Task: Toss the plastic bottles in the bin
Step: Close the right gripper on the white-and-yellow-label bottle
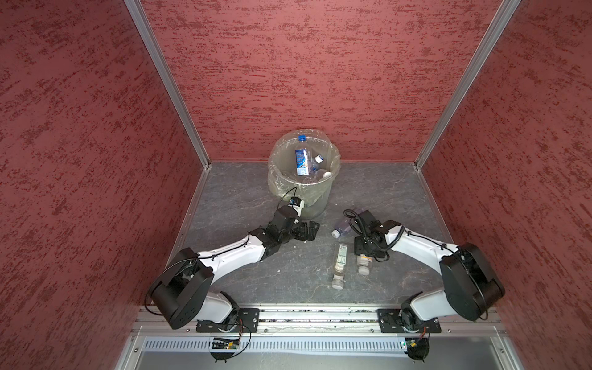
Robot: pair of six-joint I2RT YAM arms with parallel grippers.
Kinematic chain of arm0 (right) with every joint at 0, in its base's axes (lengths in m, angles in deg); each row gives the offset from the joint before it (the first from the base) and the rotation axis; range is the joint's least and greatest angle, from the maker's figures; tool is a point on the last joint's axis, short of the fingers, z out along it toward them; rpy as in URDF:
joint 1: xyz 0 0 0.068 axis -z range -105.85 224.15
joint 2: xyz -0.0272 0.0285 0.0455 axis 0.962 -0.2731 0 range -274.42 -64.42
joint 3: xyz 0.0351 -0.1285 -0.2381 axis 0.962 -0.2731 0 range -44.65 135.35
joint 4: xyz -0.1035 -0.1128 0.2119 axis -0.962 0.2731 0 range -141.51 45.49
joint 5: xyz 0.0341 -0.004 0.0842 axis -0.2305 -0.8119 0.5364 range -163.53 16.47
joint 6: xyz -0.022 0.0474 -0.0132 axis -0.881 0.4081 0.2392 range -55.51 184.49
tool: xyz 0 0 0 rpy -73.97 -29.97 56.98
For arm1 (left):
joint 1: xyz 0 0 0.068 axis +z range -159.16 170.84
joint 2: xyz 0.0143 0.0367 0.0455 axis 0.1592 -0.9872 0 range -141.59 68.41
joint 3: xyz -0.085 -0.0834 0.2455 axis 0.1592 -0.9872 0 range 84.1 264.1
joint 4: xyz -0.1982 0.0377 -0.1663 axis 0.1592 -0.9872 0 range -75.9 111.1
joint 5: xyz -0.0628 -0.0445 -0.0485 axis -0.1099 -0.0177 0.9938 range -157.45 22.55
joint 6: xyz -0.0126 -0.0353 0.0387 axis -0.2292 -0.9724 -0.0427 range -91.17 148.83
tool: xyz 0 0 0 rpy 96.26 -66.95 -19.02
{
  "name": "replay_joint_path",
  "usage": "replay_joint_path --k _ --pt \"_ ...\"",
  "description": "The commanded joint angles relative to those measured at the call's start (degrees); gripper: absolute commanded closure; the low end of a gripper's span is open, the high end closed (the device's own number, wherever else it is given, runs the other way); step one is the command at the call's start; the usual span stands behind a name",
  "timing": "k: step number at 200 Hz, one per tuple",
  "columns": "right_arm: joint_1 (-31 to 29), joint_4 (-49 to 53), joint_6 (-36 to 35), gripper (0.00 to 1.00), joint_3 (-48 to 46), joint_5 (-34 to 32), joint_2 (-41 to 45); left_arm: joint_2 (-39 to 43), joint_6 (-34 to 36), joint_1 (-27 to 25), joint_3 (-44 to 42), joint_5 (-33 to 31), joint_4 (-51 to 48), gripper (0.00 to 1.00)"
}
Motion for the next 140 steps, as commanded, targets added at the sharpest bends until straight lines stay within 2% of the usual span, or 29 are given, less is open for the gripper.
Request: replay_joint_path --k 1,43,140 --pt "0.7 -1.5 -0.4 0.31 -0.8 0.6 -0.7 -0.6 0.0 -0.2 1.2 0.2 -0.3 0.01" --pt "0.7 -3.3 -0.7 0.32 -1.7 1.4 -2.7 -0.5 0.2 -0.2 1.3 -0.1 -0.5 0.01" --pt "0.7 -5.4 -0.9 0.46 -3.1 2.2 -1.5 -1.1 0.1 -0.7 1.8 0.6 -0.8 0.01"
